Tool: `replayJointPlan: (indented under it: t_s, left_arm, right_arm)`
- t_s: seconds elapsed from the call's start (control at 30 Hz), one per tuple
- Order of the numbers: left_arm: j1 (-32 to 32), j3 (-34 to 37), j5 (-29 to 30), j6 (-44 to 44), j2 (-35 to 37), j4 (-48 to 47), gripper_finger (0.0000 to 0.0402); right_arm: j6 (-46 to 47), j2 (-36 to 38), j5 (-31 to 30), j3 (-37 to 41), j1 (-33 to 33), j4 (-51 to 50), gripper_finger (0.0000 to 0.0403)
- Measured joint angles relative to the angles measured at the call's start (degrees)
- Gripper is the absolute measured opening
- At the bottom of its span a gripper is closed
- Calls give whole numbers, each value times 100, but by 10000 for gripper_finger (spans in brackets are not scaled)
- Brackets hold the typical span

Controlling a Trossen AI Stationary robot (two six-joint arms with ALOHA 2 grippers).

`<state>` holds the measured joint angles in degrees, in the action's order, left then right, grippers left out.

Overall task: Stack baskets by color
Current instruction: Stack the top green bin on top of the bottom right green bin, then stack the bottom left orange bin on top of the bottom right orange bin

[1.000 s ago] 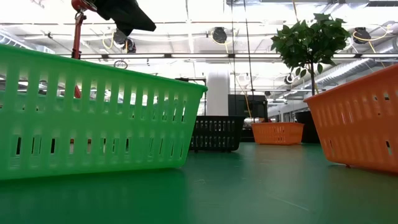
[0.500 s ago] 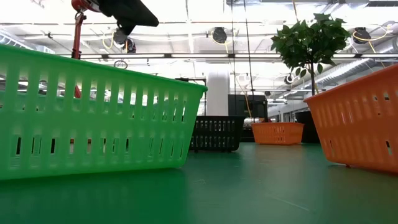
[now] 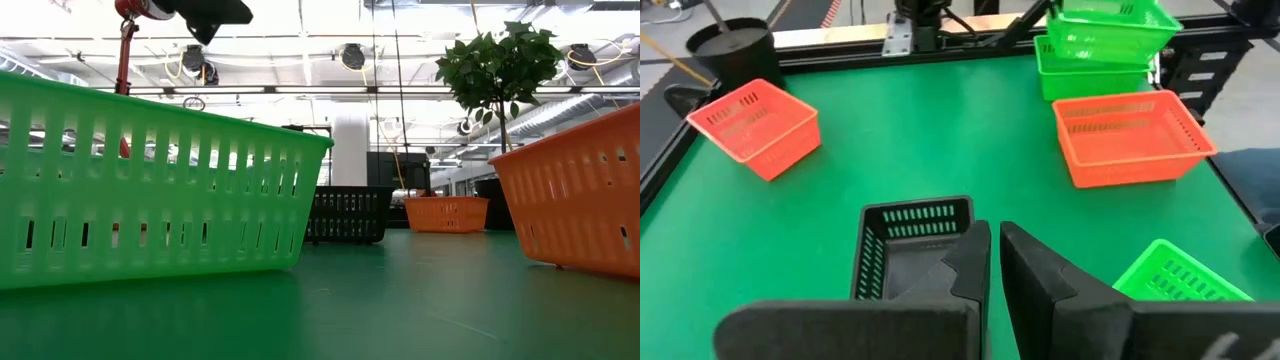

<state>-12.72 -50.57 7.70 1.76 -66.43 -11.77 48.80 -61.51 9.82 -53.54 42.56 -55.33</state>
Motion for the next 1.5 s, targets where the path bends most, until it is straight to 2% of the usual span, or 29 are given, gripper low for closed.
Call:
replayJointPlan:
  t_s: [0.47,0.77,1.27,1.5]
  left_arm:
    - [-91,0,-2,-9,-1,2,31]
    - [-87,0,-4,-4,-1,2,31]
    - [-87,0,-7,51,0,7,31]
    - [-109,0,-5,234,-1,19,31]
  right_arm:
    - [-141,314,393,900,-241,508,8]
    - [-170,312,369,1173,-356,805,38]
    - [-97,312,212,1195,-358,1010,97]
    - [0,385,192,746,-358,806,118]
